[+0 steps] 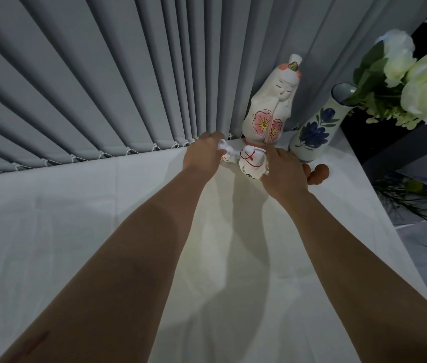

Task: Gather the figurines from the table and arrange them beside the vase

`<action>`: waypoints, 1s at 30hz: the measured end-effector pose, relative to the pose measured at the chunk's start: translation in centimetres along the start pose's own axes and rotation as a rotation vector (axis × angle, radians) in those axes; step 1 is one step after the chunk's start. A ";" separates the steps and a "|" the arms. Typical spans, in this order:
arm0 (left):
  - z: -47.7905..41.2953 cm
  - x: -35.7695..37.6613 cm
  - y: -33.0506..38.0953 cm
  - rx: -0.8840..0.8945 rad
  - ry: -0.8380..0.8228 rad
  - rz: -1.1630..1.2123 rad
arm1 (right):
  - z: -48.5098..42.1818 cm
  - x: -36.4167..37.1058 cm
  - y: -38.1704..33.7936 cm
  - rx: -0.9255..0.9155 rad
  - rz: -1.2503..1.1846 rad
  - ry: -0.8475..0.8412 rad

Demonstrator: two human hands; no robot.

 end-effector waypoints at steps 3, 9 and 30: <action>-1.0 -0.1 0.6 0.006 0.002 -0.007 | -0.3 0.4 0.2 -0.011 0.026 0.005; -2.0 0.3 0.8 0.005 -0.007 -0.026 | -0.5 0.3 0.0 -0.068 0.048 0.078; -0.1 -0.8 0.5 -0.003 -0.034 -0.068 | -0.9 -0.4 1.4 -0.049 0.058 0.103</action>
Point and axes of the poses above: each hand's wrist, its own z-axis away from the middle knuckle, its own x-axis out of the palm, y = z × x, the point moved 9 cm from there along -z, towards the middle knuckle, and after that the axes turned 6 degrees about -y, right-handed, at the moved point
